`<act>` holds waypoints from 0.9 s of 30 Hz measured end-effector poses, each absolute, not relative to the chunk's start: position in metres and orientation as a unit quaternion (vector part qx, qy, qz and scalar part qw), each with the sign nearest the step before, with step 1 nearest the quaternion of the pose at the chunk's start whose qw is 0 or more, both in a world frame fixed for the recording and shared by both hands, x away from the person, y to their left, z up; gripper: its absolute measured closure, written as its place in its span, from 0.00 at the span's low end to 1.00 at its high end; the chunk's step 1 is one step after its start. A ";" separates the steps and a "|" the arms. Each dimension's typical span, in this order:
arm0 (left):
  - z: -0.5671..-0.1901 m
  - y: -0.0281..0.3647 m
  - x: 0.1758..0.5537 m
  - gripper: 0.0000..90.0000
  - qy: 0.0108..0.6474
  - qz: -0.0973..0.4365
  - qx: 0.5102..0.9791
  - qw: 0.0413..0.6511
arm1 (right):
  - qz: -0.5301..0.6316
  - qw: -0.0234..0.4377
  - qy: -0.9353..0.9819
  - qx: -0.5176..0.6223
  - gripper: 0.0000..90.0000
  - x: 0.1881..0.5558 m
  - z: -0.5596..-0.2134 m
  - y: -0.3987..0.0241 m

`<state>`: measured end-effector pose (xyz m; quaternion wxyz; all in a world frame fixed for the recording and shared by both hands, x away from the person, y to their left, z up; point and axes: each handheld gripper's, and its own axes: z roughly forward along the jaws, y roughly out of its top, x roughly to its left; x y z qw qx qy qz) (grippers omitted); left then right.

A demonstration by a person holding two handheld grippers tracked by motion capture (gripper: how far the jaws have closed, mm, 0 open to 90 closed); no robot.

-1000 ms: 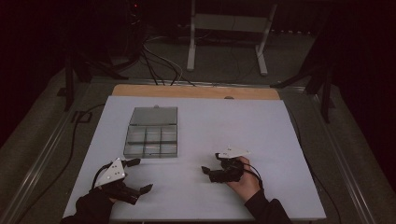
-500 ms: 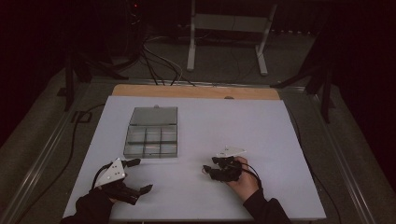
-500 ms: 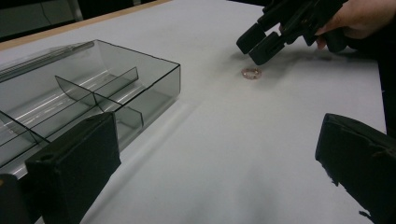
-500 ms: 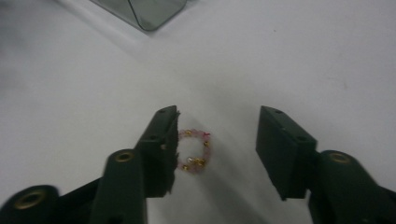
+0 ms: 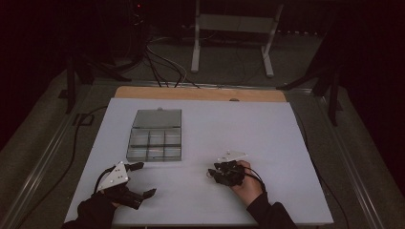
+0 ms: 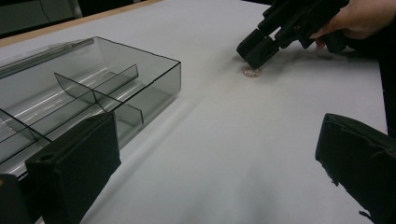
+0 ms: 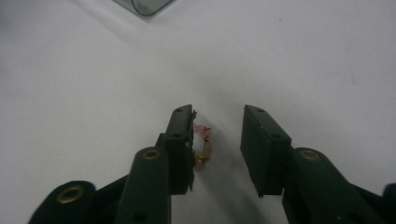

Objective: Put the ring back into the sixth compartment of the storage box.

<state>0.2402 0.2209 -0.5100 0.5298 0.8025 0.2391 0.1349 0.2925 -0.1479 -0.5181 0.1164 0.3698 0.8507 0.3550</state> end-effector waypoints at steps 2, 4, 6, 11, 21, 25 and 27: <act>-0.510 0.221 0.240 0.01 0.241 0.135 0.802 0.530 | 0.353 0.119 0.852 0.368 0.74 0.293 -0.519 -0.147; -0.510 0.221 0.240 0.01 0.240 0.135 0.803 0.529 | 0.350 0.123 0.853 0.367 0.76 0.292 -0.519 -0.147; -0.510 0.221 0.240 0.01 0.239 0.135 0.802 0.530 | 0.346 0.127 0.856 0.364 0.77 0.292 -0.520 -0.147; -0.510 0.221 0.240 0.01 0.239 0.135 0.802 0.530 | 0.339 0.134 0.858 0.363 0.82 0.292 -0.520 -0.146; -0.510 0.220 0.240 0.01 0.240 0.134 0.803 0.529 | 0.328 0.139 0.866 0.351 0.92 0.290 -0.519 -0.141; -0.510 0.220 0.240 0.01 0.240 0.133 0.802 0.530 | 0.324 0.135 0.868 0.350 0.94 0.290 -0.518 -0.140; -0.510 0.220 0.240 0.01 0.239 0.134 0.804 0.528 | 0.323 0.133 0.869 0.350 0.96 0.291 -0.518 -0.140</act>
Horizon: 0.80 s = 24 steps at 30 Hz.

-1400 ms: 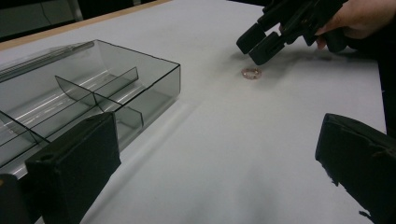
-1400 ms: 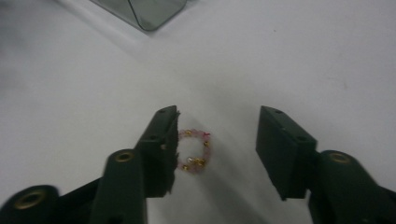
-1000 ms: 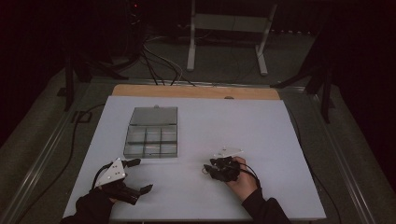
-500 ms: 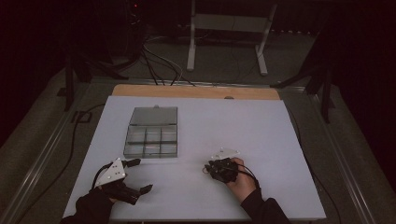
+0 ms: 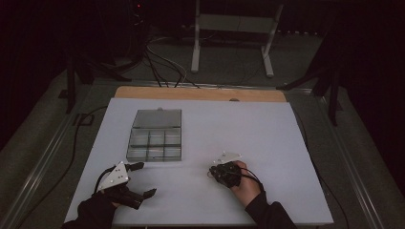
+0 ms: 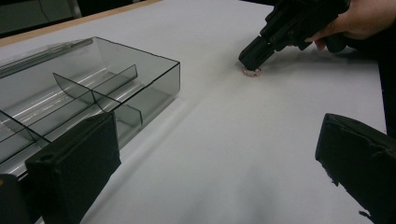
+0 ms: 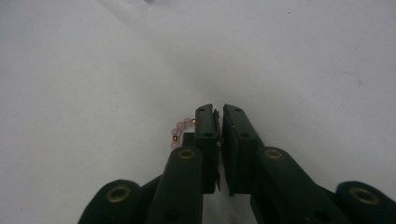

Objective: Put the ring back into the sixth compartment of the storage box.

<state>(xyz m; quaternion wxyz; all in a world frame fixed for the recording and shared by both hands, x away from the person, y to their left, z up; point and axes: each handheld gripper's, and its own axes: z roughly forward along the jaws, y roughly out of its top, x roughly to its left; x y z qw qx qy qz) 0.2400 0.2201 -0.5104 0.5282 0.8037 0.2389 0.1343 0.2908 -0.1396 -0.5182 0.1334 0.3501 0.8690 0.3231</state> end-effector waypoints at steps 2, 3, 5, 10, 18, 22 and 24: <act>-0.510 0.220 0.240 0.01 0.238 0.134 0.803 0.529 | 0.319 0.135 0.870 0.350 0.97 0.291 -0.518 -0.138; -0.510 0.220 0.240 0.01 0.239 0.133 0.803 0.529 | 0.316 0.135 0.872 0.349 0.97 0.291 -0.517 -0.138; -0.511 0.220 0.240 0.01 0.239 0.134 0.804 0.528 | 0.311 0.133 0.874 0.349 0.97 0.292 -0.516 -0.137; -0.510 0.220 0.240 0.01 0.240 0.133 0.803 0.529 | 0.312 0.132 0.874 0.349 0.98 0.292 -0.516 -0.137; -0.510 0.220 0.240 0.01 0.239 0.136 0.804 0.528 | 0.314 0.130 0.874 0.347 0.98 0.293 -0.516 -0.138; -0.510 0.221 0.240 0.01 0.241 0.135 0.802 0.530 | 0.321 0.130 0.872 0.346 0.98 0.292 -0.514 -0.139; -0.510 0.221 0.240 0.01 0.239 0.136 0.803 0.529 | 0.327 0.130 0.869 0.347 0.98 0.292 -0.512 -0.140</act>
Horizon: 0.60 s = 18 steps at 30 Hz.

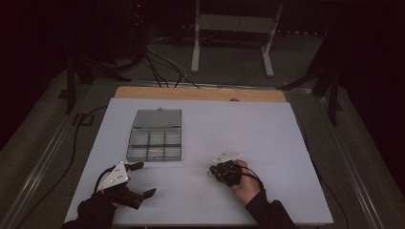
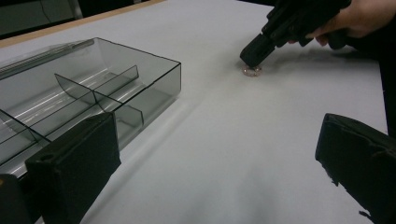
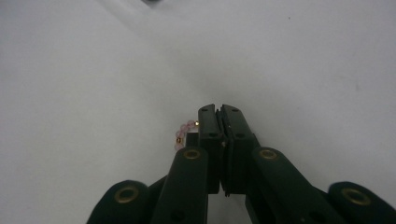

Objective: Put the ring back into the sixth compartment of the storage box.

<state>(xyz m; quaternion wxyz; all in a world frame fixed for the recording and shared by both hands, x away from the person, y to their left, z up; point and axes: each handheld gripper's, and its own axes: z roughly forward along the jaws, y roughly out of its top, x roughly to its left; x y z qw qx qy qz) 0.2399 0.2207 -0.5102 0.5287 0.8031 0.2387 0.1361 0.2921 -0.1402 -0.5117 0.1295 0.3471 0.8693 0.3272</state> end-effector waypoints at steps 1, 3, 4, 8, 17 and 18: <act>-0.510 0.221 0.240 0.01 0.238 0.136 0.802 0.530 | 0.331 0.131 0.868 0.347 0.98 0.292 -0.510 -0.140; -0.510 0.221 0.240 0.01 0.240 0.135 0.802 0.530 | 0.333 0.132 0.867 0.346 0.98 0.291 -0.508 -0.140; -0.510 0.221 0.240 0.01 0.240 0.135 0.802 0.530 | 0.333 0.132 0.867 0.346 0.98 0.291 -0.508 -0.140; -0.510 0.221 0.240 0.01 0.239 0.136 0.802 0.530 | 0.340 0.133 0.865 0.345 0.98 0.288 -0.504 -0.141; -0.510 0.220 0.240 0.01 0.238 0.137 0.803 0.528 | 0.352 0.132 0.858 0.349 0.98 0.287 -0.494 -0.145; -0.510 0.220 0.240 0.01 0.239 0.137 0.803 0.529 | 0.351 0.132 0.859 0.347 0.98 0.286 -0.494 -0.144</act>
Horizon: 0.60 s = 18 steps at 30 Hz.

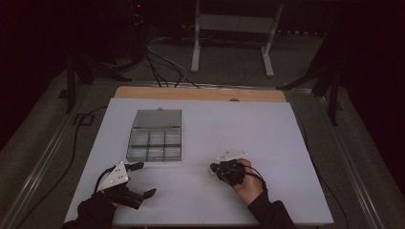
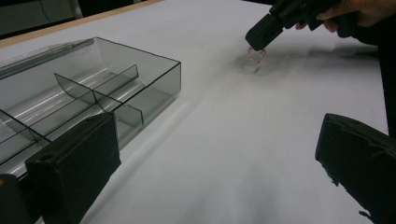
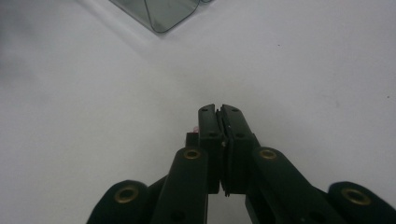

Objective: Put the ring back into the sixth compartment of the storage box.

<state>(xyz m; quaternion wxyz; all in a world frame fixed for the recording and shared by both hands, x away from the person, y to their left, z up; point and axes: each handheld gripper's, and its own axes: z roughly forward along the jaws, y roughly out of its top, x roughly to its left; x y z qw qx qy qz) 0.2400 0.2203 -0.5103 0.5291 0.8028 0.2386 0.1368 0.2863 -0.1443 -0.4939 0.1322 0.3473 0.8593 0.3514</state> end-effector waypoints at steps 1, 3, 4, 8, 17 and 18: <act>-0.510 0.220 0.240 0.01 0.240 0.136 0.802 0.530 | 0.352 0.132 0.859 0.347 0.98 0.286 -0.494 -0.144; -0.510 0.220 0.240 0.01 0.240 0.136 0.802 0.530 | 0.353 0.130 0.859 0.348 0.98 0.286 -0.493 -0.143; -0.510 0.220 0.240 0.01 0.240 0.136 0.802 0.530 | 0.353 0.130 0.859 0.348 0.98 0.286 -0.493 -0.143; -0.510 0.220 0.240 0.01 0.239 0.139 0.801 0.531 | 0.353 0.130 0.860 0.346 0.98 0.285 -0.492 -0.143; -0.510 0.221 0.240 0.01 0.239 0.138 0.802 0.530 | 0.354 0.123 0.859 0.349 0.98 0.284 -0.492 -0.143; -0.510 0.221 0.240 0.01 0.239 0.138 0.802 0.530 | 0.355 0.124 0.859 0.348 0.98 0.284 -0.491 -0.143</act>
